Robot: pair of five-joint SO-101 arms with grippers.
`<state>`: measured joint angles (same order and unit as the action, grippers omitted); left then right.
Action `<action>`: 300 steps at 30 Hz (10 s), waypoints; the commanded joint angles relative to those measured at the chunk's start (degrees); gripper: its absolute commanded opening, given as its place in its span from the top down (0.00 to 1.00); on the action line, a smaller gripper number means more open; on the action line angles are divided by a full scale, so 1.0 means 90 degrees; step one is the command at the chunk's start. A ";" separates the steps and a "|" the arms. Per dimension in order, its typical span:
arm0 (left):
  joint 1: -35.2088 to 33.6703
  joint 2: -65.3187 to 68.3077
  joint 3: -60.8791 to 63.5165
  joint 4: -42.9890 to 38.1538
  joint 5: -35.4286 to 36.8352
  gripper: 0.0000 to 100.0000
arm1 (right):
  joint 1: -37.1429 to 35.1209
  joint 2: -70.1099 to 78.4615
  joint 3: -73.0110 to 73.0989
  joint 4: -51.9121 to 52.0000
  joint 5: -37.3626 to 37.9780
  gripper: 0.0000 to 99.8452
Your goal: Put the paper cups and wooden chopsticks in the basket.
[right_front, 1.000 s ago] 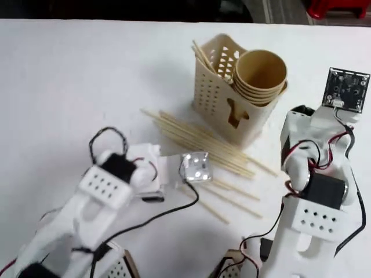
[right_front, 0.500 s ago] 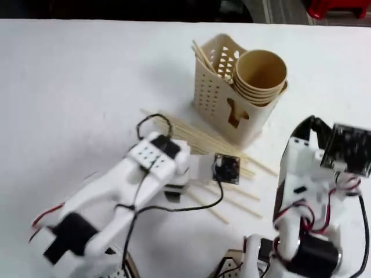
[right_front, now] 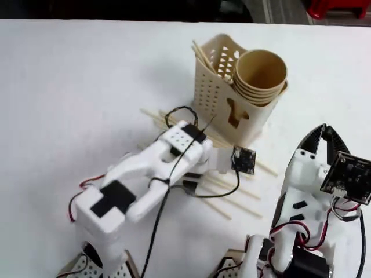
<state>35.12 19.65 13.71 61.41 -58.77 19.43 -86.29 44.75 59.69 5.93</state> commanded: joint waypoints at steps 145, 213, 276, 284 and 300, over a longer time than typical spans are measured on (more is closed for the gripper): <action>-0.1128 0.0650 -0.5949 -0.3722 0.6701 0.98 | 0.0083 -0.0044 0.0342 -0.0347 -0.0039 0.98; -0.3971 -0.6315 -0.5685 0.3223 0.5431 0.98 | -0.5768 0.3609 -0.2198 0.3004 0.2618 0.93; -0.4205 -1.3768 0.6808 0.0459 0.5402 0.97 | -0.5231 1.1189 -0.3780 0.0982 0.4181 0.98; -0.4205 -1.3768 0.7971 -0.0283 0.5411 0.97 | -0.5192 0.9812 -0.3780 0.1411 0.3888 0.98; -0.4215 -1.3768 0.8371 -0.0518 0.5372 0.97 | -0.5436 0.7048 -0.3829 0.1548 0.2413 0.98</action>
<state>-2.42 -103.60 89.41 58.07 -9.98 -27.43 -15.60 11.69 73.41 30.02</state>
